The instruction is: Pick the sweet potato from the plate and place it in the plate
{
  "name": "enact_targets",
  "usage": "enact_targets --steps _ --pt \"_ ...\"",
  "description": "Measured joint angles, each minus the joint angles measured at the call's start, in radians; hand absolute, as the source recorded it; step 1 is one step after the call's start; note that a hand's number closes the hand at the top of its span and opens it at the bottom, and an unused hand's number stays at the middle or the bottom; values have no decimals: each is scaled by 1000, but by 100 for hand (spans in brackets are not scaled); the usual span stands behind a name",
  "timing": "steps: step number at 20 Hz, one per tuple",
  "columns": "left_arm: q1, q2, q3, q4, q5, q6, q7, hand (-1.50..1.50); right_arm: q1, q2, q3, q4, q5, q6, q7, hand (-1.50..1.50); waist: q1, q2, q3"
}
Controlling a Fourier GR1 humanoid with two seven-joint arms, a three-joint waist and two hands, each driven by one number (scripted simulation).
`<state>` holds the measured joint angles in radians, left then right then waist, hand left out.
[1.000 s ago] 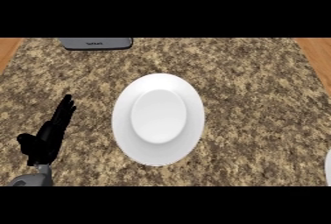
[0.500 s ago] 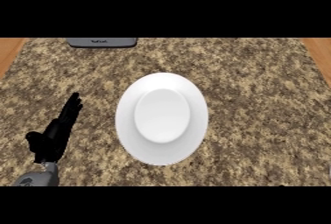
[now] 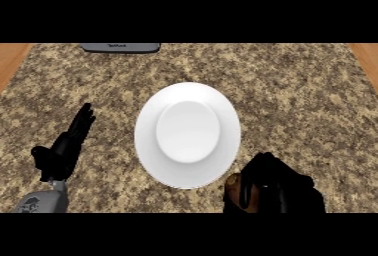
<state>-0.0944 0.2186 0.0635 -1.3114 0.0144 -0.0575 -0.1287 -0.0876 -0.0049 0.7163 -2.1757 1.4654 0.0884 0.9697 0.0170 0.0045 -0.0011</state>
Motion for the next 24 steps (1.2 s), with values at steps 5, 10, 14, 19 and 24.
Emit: enact_targets --steps 5,10,14,19,24 --pt "5 -6 -3 -26 -5 4 19 0 -218 2 -44 251 -134 -95 50 150 3 -1 1" --pt "12 -10 -5 -35 -7 -4 23 0 -406 2 -73 499 -261 -207 63 150 5 -1 1" --pt "7 -3 6 -9 -3 -18 -3 0 -487 0 -86 648 -317 -352 66 150 11 1 1" --pt "19 -11 -6 -26 -11 -18 1 0 -537 -2 -114 784 -365 -499 83 -150 19 2 1" --pt "-2 -22 -13 -27 -16 -10 25 0 -597 -3 -138 907 -451 -608 84 -150 23 3 1"
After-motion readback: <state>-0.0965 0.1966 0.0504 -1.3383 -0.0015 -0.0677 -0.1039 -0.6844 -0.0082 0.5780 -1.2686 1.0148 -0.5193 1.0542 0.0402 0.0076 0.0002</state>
